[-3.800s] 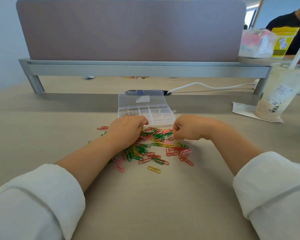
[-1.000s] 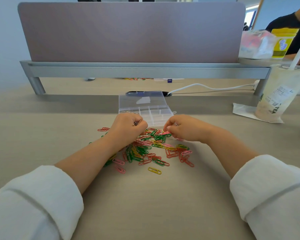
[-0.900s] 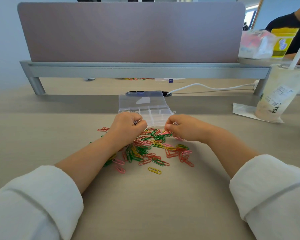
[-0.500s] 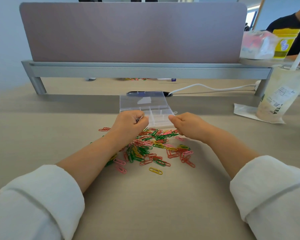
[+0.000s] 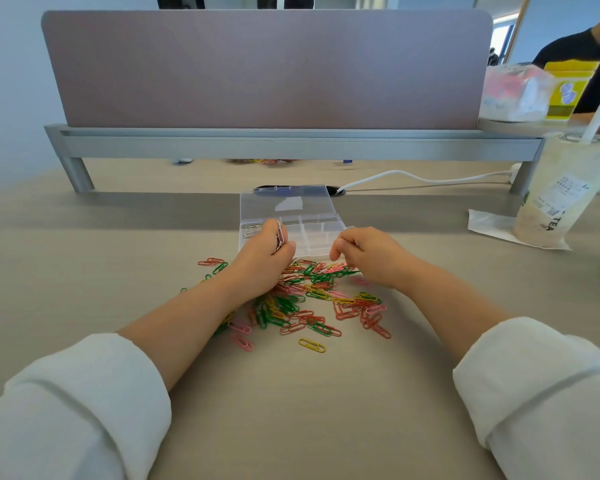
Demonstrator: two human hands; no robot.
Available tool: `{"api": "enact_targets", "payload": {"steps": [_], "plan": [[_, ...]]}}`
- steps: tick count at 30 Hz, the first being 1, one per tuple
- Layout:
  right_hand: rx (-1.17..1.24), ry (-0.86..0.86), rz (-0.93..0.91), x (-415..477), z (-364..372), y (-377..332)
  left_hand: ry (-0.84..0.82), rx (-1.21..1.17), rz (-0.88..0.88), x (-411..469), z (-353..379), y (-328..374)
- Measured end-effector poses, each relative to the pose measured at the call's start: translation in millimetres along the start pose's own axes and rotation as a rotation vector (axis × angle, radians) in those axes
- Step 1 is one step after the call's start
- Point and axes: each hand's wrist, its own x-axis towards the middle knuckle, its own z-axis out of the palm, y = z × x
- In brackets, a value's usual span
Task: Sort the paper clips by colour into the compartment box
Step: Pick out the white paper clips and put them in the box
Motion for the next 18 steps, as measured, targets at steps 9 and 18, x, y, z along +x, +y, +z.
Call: {"api": "enact_targets", "payload": {"steps": [9, 18], "plan": [[-0.197, 0.028, -0.027, 5, 7, 3, 0.032, -0.42, -0.077, 4, 0, -2], [-0.24, -0.006, -0.025, 6, 2, 2, 0.037, -0.244, -0.119, 13, 0, -8]]}}
